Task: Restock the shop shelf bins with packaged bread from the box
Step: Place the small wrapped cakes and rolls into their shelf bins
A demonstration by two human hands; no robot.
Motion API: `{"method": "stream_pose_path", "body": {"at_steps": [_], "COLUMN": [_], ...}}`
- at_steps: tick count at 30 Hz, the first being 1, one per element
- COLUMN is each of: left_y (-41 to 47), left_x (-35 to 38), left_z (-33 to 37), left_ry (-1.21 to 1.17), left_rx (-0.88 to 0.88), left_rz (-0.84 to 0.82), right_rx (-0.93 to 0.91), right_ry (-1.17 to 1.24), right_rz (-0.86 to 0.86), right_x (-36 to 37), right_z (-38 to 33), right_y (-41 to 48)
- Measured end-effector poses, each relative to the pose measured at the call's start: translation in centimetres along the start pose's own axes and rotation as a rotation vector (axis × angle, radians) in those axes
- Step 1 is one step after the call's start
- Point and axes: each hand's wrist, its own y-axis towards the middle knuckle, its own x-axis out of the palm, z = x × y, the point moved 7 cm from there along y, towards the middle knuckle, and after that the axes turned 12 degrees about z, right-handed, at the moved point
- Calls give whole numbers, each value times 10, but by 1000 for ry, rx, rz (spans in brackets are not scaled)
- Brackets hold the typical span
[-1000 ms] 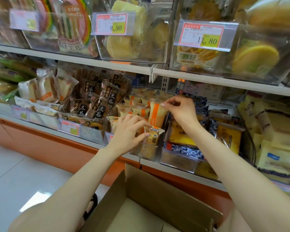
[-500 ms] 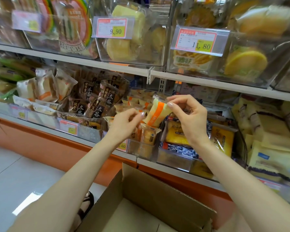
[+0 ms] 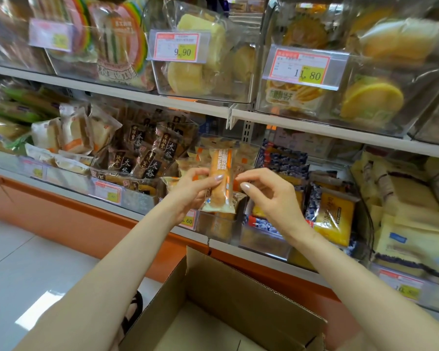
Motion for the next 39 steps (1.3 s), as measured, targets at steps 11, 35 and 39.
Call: {"method": "stream_pose_path", "body": {"at_steps": [11,35,39], "left_y": [-15,-5,-13], "left_x": [14,-5,13], "left_z": [14,6,13], "left_ry": [315,-566,-279], "left_rx": [225,25,163], "left_rz": [-210,129,63], "right_rx": [586,575,474], "right_ry": [358,78,-20], "right_rz": [89,-212,-257], "right_x": [3,7,21], "right_z": [39,37,30], "right_y": [21,6,4]}}
